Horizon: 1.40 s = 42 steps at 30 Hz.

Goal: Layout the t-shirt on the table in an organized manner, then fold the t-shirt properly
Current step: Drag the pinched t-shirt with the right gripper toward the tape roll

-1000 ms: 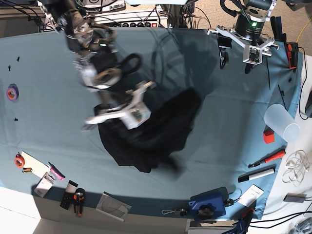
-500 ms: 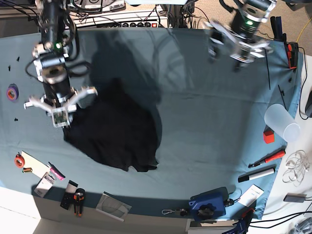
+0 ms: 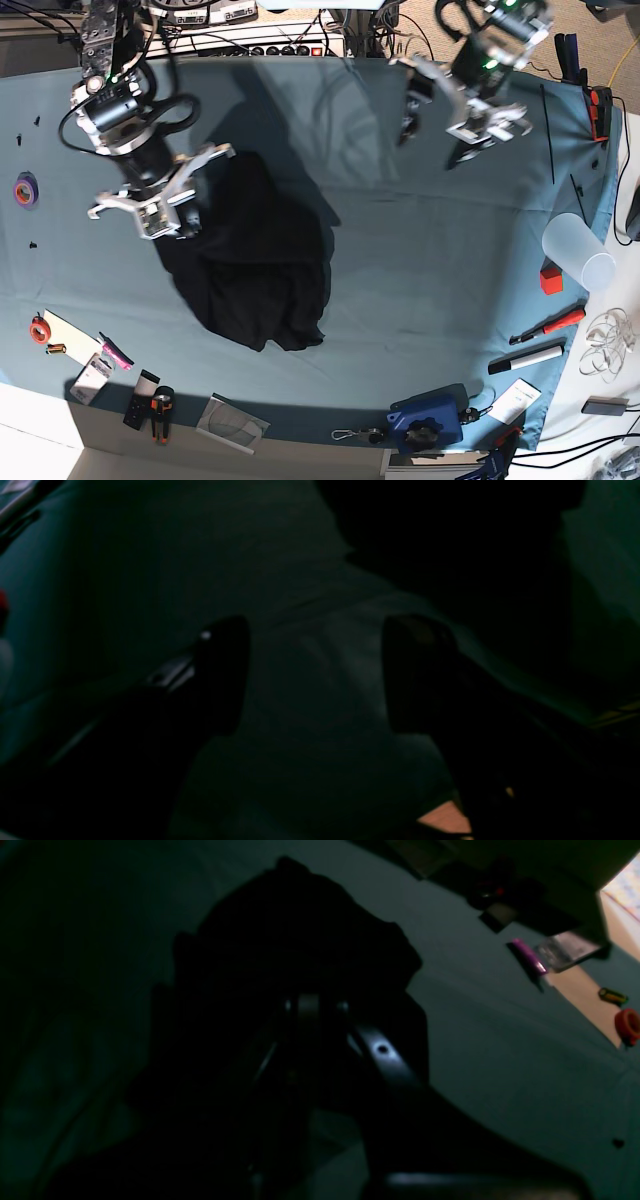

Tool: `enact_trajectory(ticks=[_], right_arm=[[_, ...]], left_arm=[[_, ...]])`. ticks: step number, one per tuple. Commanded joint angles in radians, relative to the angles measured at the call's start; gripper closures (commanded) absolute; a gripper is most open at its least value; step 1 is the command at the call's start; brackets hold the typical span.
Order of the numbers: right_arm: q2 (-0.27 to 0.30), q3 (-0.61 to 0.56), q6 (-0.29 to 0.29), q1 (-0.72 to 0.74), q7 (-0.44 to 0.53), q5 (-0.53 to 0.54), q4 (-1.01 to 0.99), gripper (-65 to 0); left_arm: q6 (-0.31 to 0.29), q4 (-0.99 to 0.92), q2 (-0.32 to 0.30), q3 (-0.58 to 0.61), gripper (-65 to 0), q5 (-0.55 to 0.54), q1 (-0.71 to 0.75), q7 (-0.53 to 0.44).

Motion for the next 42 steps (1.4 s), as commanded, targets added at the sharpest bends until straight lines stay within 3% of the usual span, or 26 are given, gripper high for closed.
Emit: enact_trajectory(ticks=[1, 4, 6, 10, 13, 21, 29, 31, 35, 36, 39, 42], right_arm=[[0.004, 0.007, -0.006, 0.014, 0.047, -0.007, 0.018, 0.0], [-0.013, 0.007, -0.024, 0.047, 0.063, -0.035, 0.018, 0.0], [-0.027, 0.007, -0.066, 0.074, 0.068, -0.070, 0.018, 0.0], [-0.055, 0.021, -0.152, 0.094, 0.064, -0.201, 0.016, 0.0], [-0.060, 0.062, -0.174, 0.093, 0.031, -0.215, -0.026, 0.0], [-0.060, 0.242, -0.177, 0.094, 0.061, -0.187, -0.314, 0.0], [-0.052, 0.416, -0.176, 0.126, 0.063, -0.184, -0.329, 0.0], [-0.052, 0.453, -0.150, 0.141, 0.063, -0.166, -0.329, 0.0], [-0.053, 0.479, 0.009, 0.145, 0.046, -0.154, -0.329, 0.0], [-0.053, 0.479, 0.039, 0.145, 0.023, -0.150, -0.329, -5.1], [-0.053, 0.479, 0.047, 0.144, -0.024, -0.128, -0.329, -23.4], [-0.052, 0.479, 0.043, 0.144, -0.095, -0.084, -0.315, -24.5]], left_arm=[[-0.005, 0.011, 0.000, 0.020, -41.2, -0.010, 0.001, -0.032], [-0.004, 0.008, 0.000, 0.086, -41.2, -0.010, -0.012, -0.032], [-0.004, 0.008, 0.000, 0.133, -41.2, -0.005, -0.020, -0.032], [-0.003, 0.008, 0.000, 0.217, -41.2, 0.099, -0.029, -0.033], [0.015, 0.008, 0.000, 0.264, -41.2, 0.154, -0.029, -0.033], [0.023, 0.008, 0.000, 0.336, -41.2, 0.222, -0.047, -0.035], [0.023, 0.008, 0.000, 0.336, -41.2, 0.222, -0.079, -0.035], [0.023, 0.008, 0.000, 0.336, -41.2, 0.222, -0.079, -0.035], [0.022, 0.008, 0.000, 0.336, -41.2, 0.222, -0.079, -0.035], [0.022, 0.008, 0.000, 0.336, -41.2, 0.222, -0.079, -0.035], [0.022, 0.008, 0.000, 0.336, -41.2, 0.222, -0.079, -0.035], [0.023, 0.008, -0.001, 0.336, -41.2, 0.222, -0.078, -0.035]])
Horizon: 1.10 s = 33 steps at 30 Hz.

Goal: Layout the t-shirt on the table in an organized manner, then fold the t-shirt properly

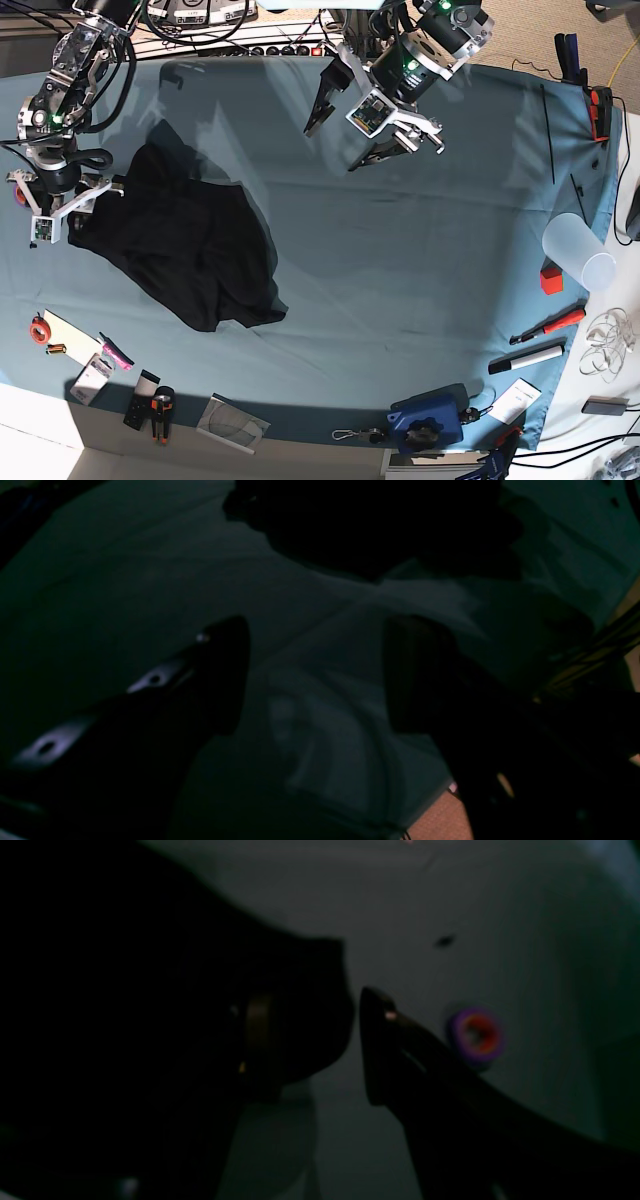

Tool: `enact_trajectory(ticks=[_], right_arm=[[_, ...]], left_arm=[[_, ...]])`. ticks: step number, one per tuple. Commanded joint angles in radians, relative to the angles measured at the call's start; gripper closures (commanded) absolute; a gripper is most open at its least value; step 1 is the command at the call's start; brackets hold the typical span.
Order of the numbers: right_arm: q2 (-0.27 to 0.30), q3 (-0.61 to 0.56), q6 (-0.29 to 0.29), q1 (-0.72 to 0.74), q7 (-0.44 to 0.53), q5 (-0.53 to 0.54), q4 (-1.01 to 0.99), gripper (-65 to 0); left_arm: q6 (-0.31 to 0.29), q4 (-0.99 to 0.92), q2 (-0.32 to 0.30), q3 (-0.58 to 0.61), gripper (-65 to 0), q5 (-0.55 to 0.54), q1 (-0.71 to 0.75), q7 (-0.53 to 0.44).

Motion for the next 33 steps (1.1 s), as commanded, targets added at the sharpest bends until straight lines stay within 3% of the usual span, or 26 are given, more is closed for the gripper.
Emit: enact_trajectory(ticks=[1, 4, 10, 13, 16, 24, 29, 33], right_arm=[[0.017, 0.006, -0.004, 0.009, -0.007, 0.030, 0.038, -24.5], [0.017, 0.010, 0.014, 0.008, -0.040, 0.104, 0.104, -24.5], [0.016, 0.050, 0.035, 0.010, 0.023, 0.148, 0.280, -24.5], [0.016, 0.078, 0.008, 0.009, 0.025, 0.138, 0.291, -24.5], [0.016, 0.110, -0.057, 0.009, 0.024, 0.067, 0.282, -24.5], [0.017, 0.138, -0.068, 0.009, 0.006, 0.016, 0.040, -24.4], [0.016, 0.138, -0.059, 0.009, 0.009, 0.017, -0.106, -24.4], [0.016, 0.138, -0.009, 0.009, -0.004, 0.050, -0.149, -24.4]], left_arm=[[-0.001, 0.016, 0.003, 0.004, -41.2, -0.011, 0.001, -0.029], [-0.001, 0.016, 0.003, 0.005, -41.2, -0.012, -0.001, -0.031], [-0.001, 0.009, 0.003, 0.005, -41.2, -0.016, -0.064, -0.037], [-0.001, -0.033, 0.003, 0.005, -41.2, -0.045, -0.115, -0.037], [-0.004, -0.105, 0.003, 0.024, -41.2, -0.111, -0.174, -0.037], [0.002, -0.333, 0.007, 0.297, -41.2, -0.120, -0.369, -0.037], [0.135, -0.357, 0.066, 0.424, -41.2, -0.078, -0.453, -0.036], [0.171, -0.414, 0.128, 0.450, -41.2, -0.048, -0.522, -0.032]])
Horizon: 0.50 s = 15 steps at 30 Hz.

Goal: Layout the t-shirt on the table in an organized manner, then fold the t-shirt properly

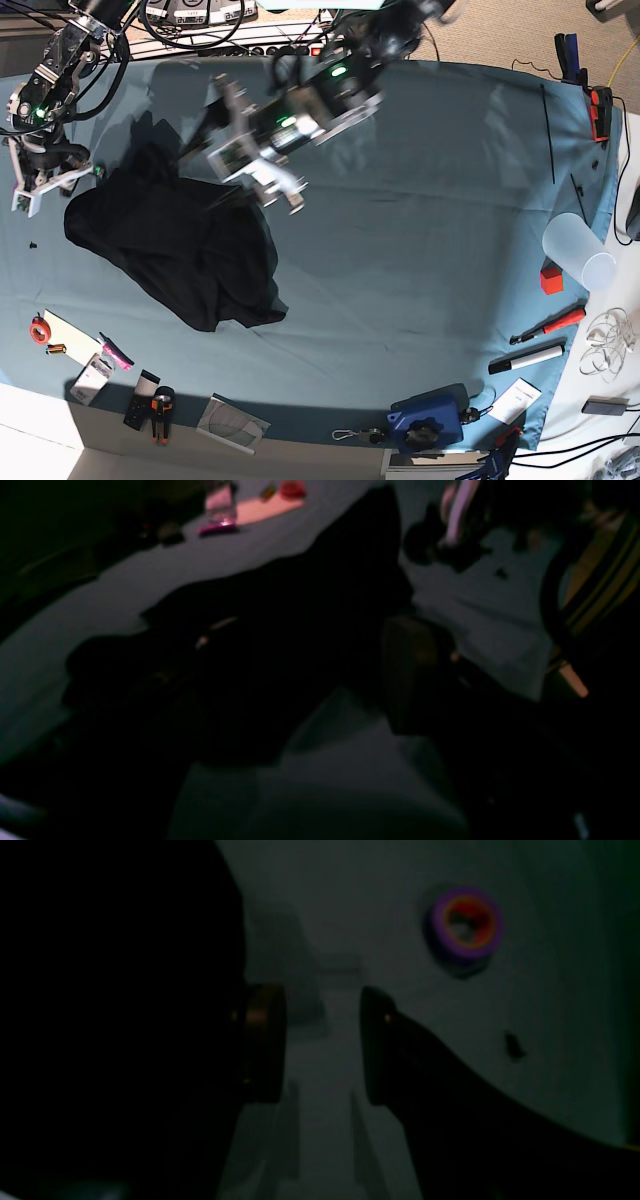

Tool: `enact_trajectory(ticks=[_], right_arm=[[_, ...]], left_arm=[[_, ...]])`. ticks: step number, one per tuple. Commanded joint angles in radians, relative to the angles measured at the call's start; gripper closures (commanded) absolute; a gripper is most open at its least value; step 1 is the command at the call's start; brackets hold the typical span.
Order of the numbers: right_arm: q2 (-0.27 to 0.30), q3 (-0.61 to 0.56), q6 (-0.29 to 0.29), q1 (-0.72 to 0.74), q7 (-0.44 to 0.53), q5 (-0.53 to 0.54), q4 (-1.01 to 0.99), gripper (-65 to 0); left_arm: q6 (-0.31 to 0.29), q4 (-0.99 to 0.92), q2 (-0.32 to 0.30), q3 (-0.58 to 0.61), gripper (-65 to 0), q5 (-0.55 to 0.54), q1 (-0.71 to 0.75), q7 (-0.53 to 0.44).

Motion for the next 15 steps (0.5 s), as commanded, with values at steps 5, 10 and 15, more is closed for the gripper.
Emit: enact_trajectory(ticks=[5, 10, 15], right_arm=[[0.016, 0.004, 0.153, 0.009, -0.051, 0.167, 0.011, -24.4], [0.014, 0.004, 0.330, 0.009, -0.203, 0.439, 0.011, -24.4], [0.014, 0.004, 0.367, 0.009, -0.246, 0.647, 0.011, -24.4]], left_arm=[[0.011, -0.162, 0.057, 0.003, -41.2, -0.003, -0.118, -0.022], [0.066, -0.276, 0.065, 0.002, -41.2, -0.003, -0.196, -0.010], [0.194, -0.272, 0.065, 0.002, -41.0, -0.003, -0.196, 0.027]])
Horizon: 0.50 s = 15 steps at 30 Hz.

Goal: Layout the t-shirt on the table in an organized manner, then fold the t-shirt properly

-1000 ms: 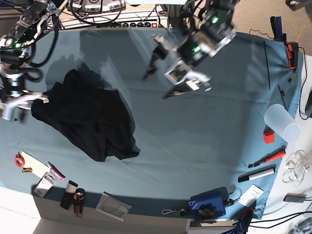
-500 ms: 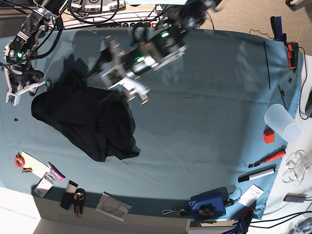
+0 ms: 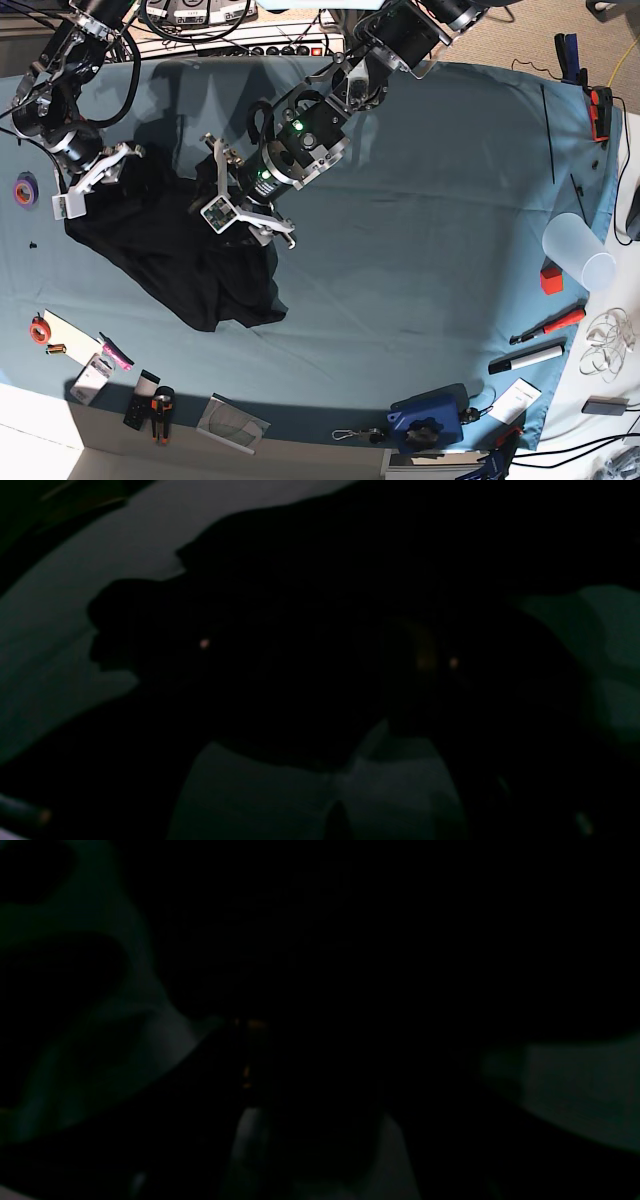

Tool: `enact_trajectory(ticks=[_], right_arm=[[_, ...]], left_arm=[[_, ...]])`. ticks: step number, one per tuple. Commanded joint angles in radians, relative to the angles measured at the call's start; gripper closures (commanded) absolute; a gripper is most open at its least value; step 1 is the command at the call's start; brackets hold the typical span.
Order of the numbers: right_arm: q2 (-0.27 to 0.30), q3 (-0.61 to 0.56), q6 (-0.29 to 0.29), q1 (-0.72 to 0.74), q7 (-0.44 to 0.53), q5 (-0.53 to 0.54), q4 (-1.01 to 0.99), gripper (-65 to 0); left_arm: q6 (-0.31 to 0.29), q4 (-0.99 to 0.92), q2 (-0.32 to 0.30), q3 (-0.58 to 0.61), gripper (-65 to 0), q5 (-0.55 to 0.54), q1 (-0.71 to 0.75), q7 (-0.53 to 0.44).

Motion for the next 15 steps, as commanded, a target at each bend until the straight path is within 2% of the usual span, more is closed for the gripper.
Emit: enact_trajectory(ticks=[1, 4, 7, 10, 12, 13, 15], right_arm=[[0.016, 0.004, 0.001, 0.009, 0.019, 0.042, 0.016, -24.4], [0.016, 0.004, 0.001, 0.010, 0.039, 0.063, 0.016, -24.4], [0.014, 0.002, 0.001, 0.014, 0.052, 0.063, 0.016, -24.4], [0.011, -0.018, 0.001, 0.016, 0.071, 0.070, 0.016, -24.5], [0.011, -0.055, 0.001, 0.017, 0.080, 0.071, 0.016, -23.8], [0.011, -0.077, 0.001, 0.017, 0.087, 0.069, 0.016, -19.9], [0.011, -0.121, 0.001, 0.021, 0.106, 0.066, 0.016, -7.5]], left_arm=[[0.021, 0.021, 0.018, 0.000, -41.0, -0.006, -0.018, 0.003], [0.127, 0.021, 0.017, 0.000, -41.0, -0.002, -0.018, 0.071], [0.232, 0.021, 0.016, 0.000, -40.7, 0.088, -0.018, 0.107], [0.309, 0.021, 0.016, 0.000, -34.6, 0.187, -0.018, 0.113], [0.366, 0.021, 0.016, 0.000, -30.3, 0.208, -0.018, 0.113], [0.390, 0.021, 0.016, 0.000, -29.4, 0.207, -0.018, 0.113], [0.411, 0.021, 0.016, 0.000, -28.7, 0.207, -0.018, 0.113]])
